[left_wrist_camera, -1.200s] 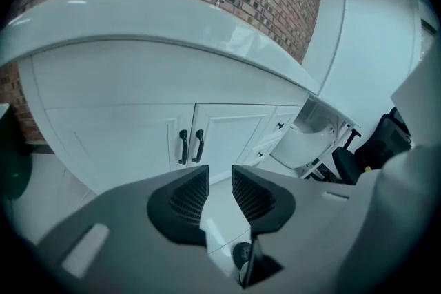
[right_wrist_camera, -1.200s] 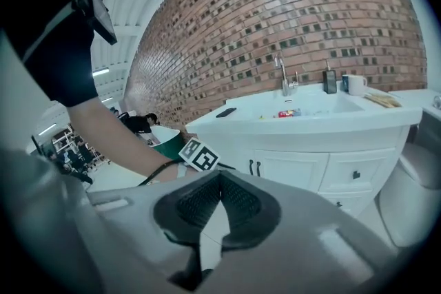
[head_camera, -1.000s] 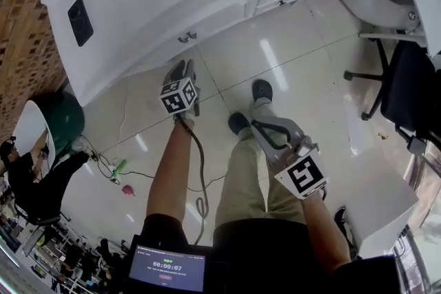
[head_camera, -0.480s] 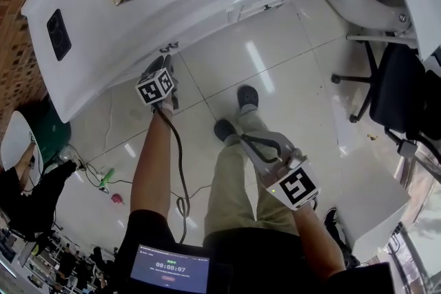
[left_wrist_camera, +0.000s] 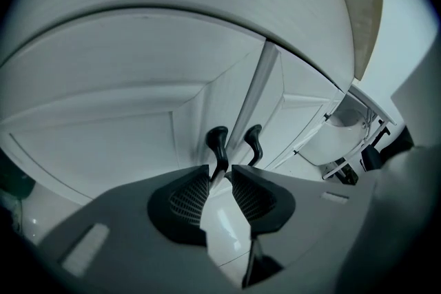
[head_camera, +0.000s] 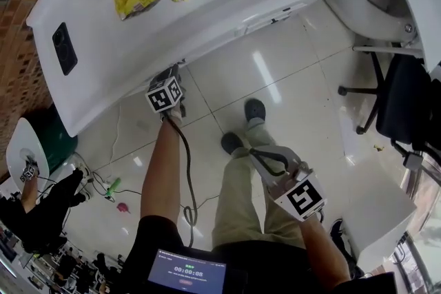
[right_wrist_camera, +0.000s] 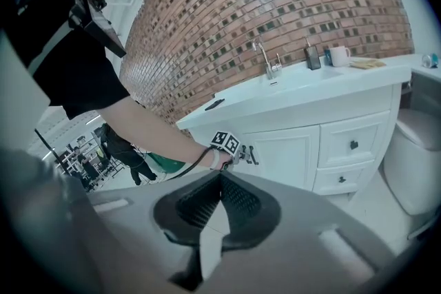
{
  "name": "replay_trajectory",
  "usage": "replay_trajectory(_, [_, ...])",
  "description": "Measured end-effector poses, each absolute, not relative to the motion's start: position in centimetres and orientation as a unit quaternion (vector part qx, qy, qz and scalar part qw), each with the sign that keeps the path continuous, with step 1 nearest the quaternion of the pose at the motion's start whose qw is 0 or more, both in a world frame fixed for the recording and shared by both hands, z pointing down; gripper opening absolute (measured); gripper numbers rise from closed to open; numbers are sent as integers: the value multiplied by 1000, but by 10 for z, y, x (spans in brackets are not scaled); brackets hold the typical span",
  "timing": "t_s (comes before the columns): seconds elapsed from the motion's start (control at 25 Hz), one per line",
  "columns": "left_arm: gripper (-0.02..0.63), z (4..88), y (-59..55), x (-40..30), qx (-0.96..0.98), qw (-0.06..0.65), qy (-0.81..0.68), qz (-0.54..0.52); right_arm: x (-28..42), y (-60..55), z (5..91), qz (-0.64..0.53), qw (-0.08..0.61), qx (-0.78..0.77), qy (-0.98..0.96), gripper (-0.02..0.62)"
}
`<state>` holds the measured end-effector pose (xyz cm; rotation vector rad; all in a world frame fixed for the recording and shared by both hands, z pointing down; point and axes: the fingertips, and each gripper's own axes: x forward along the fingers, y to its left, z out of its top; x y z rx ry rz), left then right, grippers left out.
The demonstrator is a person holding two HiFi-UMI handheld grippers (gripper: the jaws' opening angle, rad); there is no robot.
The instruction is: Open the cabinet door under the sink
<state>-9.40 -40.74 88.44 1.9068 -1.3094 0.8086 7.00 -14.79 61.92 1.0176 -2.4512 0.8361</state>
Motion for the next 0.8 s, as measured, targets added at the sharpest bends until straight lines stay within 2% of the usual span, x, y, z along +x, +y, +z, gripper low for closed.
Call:
replay_trajectory(0.44, [73,887,-409,-98,735,312,-494,344,48,-188,645,339,145,366,-854,-8])
replay_trajectory(0.8, [66,888,-370,-94,750,294,-459,375,33,-170,647,347,163,323,-865,-8])
